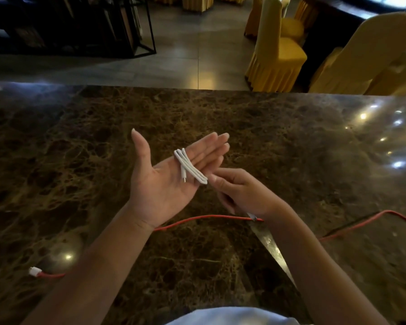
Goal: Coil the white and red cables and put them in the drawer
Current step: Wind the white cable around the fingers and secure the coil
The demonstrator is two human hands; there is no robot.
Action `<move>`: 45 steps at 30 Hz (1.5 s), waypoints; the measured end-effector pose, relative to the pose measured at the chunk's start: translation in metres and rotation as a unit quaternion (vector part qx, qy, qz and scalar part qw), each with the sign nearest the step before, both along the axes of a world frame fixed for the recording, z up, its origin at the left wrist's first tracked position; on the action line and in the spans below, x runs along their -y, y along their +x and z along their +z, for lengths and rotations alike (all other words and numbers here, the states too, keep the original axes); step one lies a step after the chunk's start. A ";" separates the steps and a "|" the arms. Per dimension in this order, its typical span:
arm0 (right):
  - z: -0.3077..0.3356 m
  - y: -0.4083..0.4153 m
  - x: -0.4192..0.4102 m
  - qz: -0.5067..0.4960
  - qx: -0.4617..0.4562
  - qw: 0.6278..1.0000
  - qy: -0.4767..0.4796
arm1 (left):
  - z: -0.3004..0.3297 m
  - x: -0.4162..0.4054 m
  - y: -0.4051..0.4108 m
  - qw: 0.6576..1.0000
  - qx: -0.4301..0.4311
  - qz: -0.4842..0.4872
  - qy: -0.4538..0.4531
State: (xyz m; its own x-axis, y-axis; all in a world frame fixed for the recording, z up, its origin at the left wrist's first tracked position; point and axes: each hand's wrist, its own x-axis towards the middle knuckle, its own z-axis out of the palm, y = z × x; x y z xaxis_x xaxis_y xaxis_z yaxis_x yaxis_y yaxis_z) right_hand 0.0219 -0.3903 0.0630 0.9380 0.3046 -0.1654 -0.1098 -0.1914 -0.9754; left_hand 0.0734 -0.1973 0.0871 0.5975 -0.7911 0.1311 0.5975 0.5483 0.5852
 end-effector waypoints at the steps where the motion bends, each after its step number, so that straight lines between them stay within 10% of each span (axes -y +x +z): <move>1: -0.003 -0.003 -0.003 -0.012 0.002 1.000 -0.001 | -0.004 0.001 0.001 1.000 -0.003 0.022 0.018; 9: 0.009 -0.024 -0.006 -0.158 0.050 0.986 0.026 | -0.022 -0.009 0.019 0.972 -0.022 0.195 0.132; 14: 0.033 -0.027 -0.020 0.047 0.064 0.993 -0.086 | -0.030 -0.004 0.014 0.959 -0.013 0.185 0.212; 21: 0.036 -0.001 -0.018 -0.110 0.224 0.963 -0.101 | -0.037 0.004 -0.010 0.961 0.067 0.081 0.257; 31: 0.035 0.002 -0.016 -0.178 0.009 0.982 -0.067 | -0.021 0.007 -0.010 0.971 0.046 0.089 0.217; 45: 0.048 0.002 -0.003 -0.022 0.005 0.997 -0.069 | -0.027 0.008 -0.015 0.969 0.020 0.028 0.246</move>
State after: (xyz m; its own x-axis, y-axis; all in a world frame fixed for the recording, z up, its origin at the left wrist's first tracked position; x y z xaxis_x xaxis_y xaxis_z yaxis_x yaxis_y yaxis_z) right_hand 0.0243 -0.3876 0.1106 0.9516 0.2388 -0.1936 -0.1114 -0.3194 -0.9411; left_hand 0.0588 -0.2055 0.0601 0.6437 -0.7303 -0.2289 0.5456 0.2282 0.8064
